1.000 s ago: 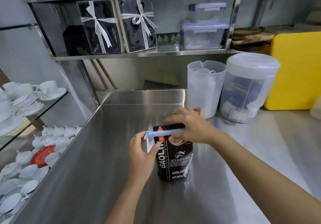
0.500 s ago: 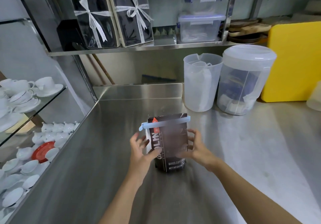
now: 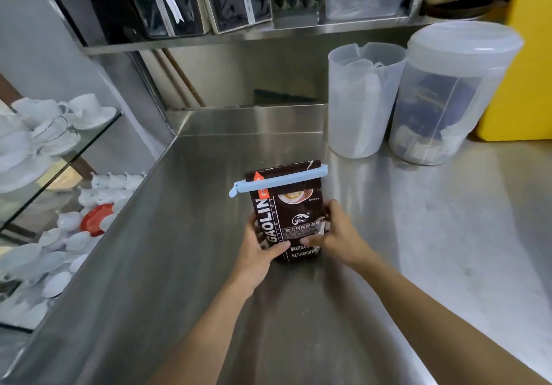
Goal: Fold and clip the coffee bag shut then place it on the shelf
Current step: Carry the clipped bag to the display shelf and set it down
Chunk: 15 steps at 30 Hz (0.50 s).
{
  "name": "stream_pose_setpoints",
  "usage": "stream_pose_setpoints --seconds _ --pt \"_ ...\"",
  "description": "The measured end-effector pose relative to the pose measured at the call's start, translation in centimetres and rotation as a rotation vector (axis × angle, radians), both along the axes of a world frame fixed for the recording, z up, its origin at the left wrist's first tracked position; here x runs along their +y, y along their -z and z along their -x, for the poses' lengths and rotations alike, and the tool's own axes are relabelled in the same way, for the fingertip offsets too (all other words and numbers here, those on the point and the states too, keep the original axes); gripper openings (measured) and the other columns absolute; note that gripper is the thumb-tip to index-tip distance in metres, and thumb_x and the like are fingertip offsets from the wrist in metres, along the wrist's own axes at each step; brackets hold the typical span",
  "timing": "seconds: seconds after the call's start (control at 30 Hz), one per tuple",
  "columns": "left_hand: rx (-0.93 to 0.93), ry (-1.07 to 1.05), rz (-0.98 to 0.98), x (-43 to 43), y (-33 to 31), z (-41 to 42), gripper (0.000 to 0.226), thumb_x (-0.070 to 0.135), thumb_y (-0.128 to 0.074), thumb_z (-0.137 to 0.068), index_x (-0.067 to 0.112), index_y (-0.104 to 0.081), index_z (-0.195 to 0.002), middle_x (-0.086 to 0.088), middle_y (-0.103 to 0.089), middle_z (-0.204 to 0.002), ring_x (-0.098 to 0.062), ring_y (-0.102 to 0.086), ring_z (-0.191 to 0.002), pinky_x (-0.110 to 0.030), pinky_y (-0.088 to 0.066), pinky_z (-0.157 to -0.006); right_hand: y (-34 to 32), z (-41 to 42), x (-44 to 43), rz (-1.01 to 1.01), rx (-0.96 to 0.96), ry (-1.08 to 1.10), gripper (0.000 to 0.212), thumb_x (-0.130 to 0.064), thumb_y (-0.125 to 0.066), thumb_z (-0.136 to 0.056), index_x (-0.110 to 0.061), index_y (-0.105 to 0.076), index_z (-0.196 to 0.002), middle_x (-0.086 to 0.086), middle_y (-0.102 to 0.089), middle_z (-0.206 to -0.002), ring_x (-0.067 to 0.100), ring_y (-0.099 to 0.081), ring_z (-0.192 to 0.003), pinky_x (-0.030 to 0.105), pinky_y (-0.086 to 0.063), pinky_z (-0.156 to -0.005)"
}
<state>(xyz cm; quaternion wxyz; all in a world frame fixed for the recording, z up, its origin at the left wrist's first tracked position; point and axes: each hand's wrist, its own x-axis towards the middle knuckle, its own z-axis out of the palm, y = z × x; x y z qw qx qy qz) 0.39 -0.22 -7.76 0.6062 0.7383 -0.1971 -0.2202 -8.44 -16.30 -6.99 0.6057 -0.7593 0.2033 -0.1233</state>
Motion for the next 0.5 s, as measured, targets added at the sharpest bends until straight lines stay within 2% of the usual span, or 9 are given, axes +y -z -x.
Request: stream_pose_setpoints --seconds 0.13,0.2,0.27,0.33,0.43,0.5 --pt "-0.017 -0.146 0.043 2.2 -1.3 1.1 0.061 0.001 -0.073 -0.07 0.036 -0.042 -0.109 0.017 -0.062 -0.098 0.007 -0.06 -0.084 -0.011 -0.048 -0.069 -2.1 -0.7 1.3 0.019 -0.065 -0.094 0.059 -0.017 -0.084 -0.056 -0.039 -0.041 -0.09 -0.013 -0.061 -0.095 0.004 -0.06 -0.091 0.033 -0.049 -0.083" --pt "-0.028 -0.236 0.113 4.1 -2.5 1.8 0.059 -0.001 -0.073 -0.07 0.03 -0.047 -0.113 0.018 -0.07 -0.088 0.006 -0.062 -0.08 -0.011 -0.049 -0.065 -3.5 -1.3 2.8 0.013 -0.117 -0.162 0.058 -0.019 -0.084 -0.056 -0.042 -0.043 -0.089 -0.014 -0.063 -0.095 -0.005 -0.061 -0.086 0.021 -0.047 -0.077" --pt "-0.032 -0.311 0.17 6.1 -4.1 2.6 0.053 0.0 -0.071 -0.07 0.026 -0.051 -0.112 0.021 -0.072 -0.087 0.005 -0.064 -0.081 -0.009 -0.049 -0.063 -4.7 -1.8 4.6 -0.009 -0.183 -0.223 0.056 -0.019 -0.084 -0.057 -0.04 -0.045 -0.09 -0.015 -0.063 -0.095 -0.01 -0.061 -0.082 0.011 -0.049 -0.071" --pt "-0.056 -0.373 0.204 8.3 -5.7 3.8 0.049 0.011 -0.074 -0.067 0.022 -0.054 -0.111 0.021 -0.072 -0.091 0.003 -0.064 -0.085 -0.008 -0.049 -0.065 -5.7 -2.0 6.6 -0.039 -0.24 -0.286 0.053 -0.021 -0.083 -0.058 -0.04 -0.046 -0.092 -0.013 -0.064 -0.097 -0.005 -0.062 -0.084 0.014 -0.053 -0.07" --pt "-0.097 -0.465 0.245 11.6 -7.8 5.6 0.059 0.024 -0.075 -0.061 0.014 -0.053 -0.115 0.017 -0.072 -0.095 -0.001 -0.065 -0.089 -0.01 -0.05 -0.067 -6.8 -1.9 9.8 -0.089 -0.296 -0.372 0.05 -0.022 -0.082 -0.061 -0.037 -0.048 -0.094 -0.013 -0.066 -0.097 0.003 -0.064 -0.09 0.025 -0.055 -0.078" --pt "-0.136 -0.519 0.24 13.9 -9.0 6.8 0.062 0.028 -0.08 -0.06 0.022 -0.054 -0.116 0.016 -0.071 -0.101 -0.003 -0.064 -0.095 -0.013 -0.051 -0.071 -7.5 -1.7 12.2 -0.108 -0.317 -0.427 0.047 -0.023 -0.08 -0.063 -0.038 -0.048 -0.093 -0.018 -0.067 -0.096 0.002 -0.063 -0.093 0.024 -0.052 -0.08"
